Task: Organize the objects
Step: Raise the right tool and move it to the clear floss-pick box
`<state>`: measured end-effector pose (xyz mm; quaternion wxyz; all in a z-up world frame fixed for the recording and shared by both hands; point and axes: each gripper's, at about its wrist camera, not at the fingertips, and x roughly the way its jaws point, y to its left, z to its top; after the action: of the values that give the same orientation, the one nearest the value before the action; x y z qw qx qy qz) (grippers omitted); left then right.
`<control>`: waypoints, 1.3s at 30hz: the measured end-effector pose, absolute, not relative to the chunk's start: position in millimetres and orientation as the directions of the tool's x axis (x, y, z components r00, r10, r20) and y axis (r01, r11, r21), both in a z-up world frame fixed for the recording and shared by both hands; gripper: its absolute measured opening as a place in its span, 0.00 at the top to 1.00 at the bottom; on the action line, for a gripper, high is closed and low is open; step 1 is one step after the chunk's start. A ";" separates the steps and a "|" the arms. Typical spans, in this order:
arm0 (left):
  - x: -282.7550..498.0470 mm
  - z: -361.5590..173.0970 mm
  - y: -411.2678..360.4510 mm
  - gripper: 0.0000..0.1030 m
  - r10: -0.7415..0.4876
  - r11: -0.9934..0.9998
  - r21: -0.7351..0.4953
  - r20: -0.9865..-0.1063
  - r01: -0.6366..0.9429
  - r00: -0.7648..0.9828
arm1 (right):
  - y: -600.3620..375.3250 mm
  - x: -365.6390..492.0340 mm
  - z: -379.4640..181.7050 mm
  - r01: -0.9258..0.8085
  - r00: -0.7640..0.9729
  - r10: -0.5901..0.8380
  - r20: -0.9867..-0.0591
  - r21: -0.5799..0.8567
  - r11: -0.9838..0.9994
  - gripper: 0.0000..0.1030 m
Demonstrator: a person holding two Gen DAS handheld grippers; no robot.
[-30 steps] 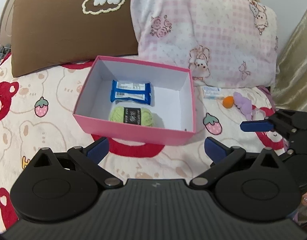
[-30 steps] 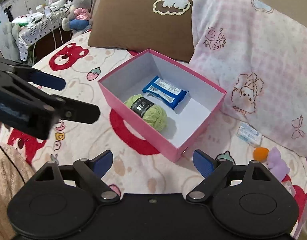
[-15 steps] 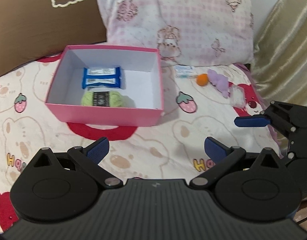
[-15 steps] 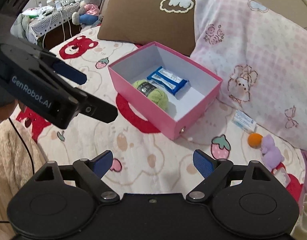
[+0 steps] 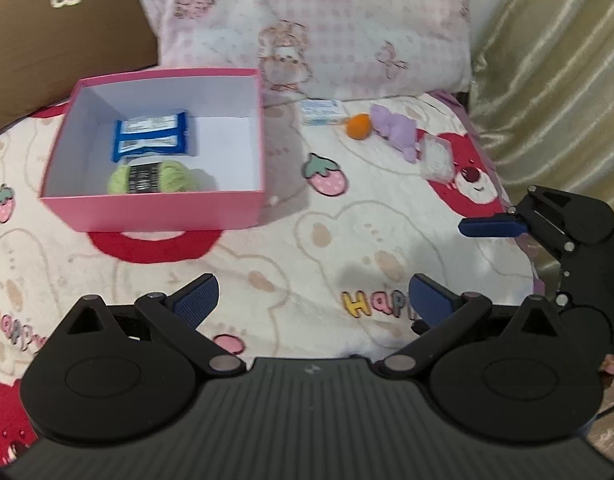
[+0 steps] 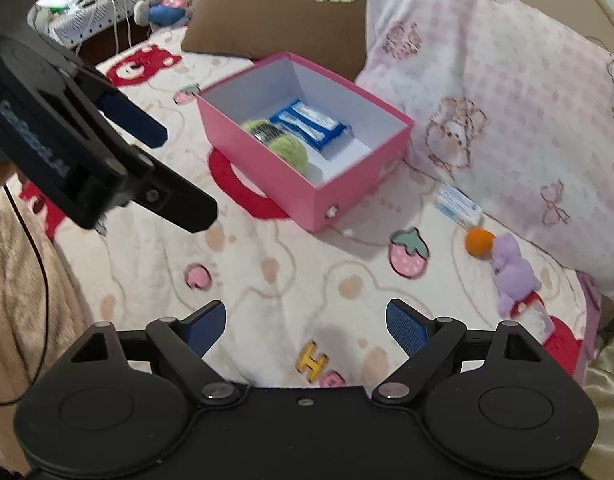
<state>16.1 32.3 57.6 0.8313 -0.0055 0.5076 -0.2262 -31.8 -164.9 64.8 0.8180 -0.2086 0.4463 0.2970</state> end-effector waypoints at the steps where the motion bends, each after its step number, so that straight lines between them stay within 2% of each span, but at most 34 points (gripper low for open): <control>1: 16.4 56.6 25.9 0.00 -0.387 0.893 -0.240 -0.842 0.381 0.377 | -169.9 -30.9 62.8 -0.668 0.425 0.292 -0.857 -0.079 0.740 0.13; 9: 28.2 51.9 -33.3 0.00 -0.478 0.833 -0.313 -0.823 0.457 0.308 | -222.2 -18.9 50.6 -0.621 0.454 0.255 -0.854 -0.098 0.778 0.13; 14: 41.2 39.9 -63.8 0.00 -0.498 0.812 -0.326 -0.820 0.484 0.284 | -260.7 -5.7 50.8 -0.589 0.423 0.330 -0.844 0.021 0.808 0.13; 16: 47.0 33.3 -72.3 0.01 -0.507 0.809 -0.346 -0.820 0.475 0.266 | -273.1 -2.6 50.9 -0.575 0.443 0.337 -0.830 0.025 0.818 0.13; 19: 62.6 21.2 -85.5 0.01 -0.546 0.792 -0.396 -0.801 0.465 0.247 | -288.1 1.3 45.0 -0.579 0.490 0.325 -0.809 -0.023 0.815 0.13; 23: 82.7 4.0 -101.1 0.01 -0.546 0.803 -0.410 -0.798 0.433 0.256 | -306.9 11.2 19.5 -0.597 0.576 0.264 -0.773 -0.178 0.782 0.13; 30: 105.0 -26.2 -141.8 0.03 -0.552 0.795 -0.412 -0.795 0.445 0.252 | -348.5 51.4 -12.9 -0.591 0.599 0.256 -0.759 -0.202 0.781 0.13; 33: 111.3 -39.1 -160.1 0.03 -0.550 0.800 -0.415 -0.795 0.433 0.255 | -364.5 60.5 -18.9 -0.650 0.589 0.340 -0.734 -0.179 0.739 0.13; 36: 112.2 -46.1 -173.6 0.03 -0.547 0.807 -0.399 -0.783 0.435 0.298 | -374.3 75.2 -29.3 -0.688 0.538 0.362 -0.761 -0.148 0.711 0.13; 39: 113.7 -53.8 -186.9 0.04 -0.552 0.811 -0.395 -0.761 0.431 0.341 | -380.3 86.2 -42.0 -0.693 0.540 0.338 -0.771 -0.179 0.699 0.13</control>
<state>113.7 -186.9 -53.8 0.8165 -0.0620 0.4889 -0.3008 86.2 -380.3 -42.0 0.8441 -0.2399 0.3699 0.3052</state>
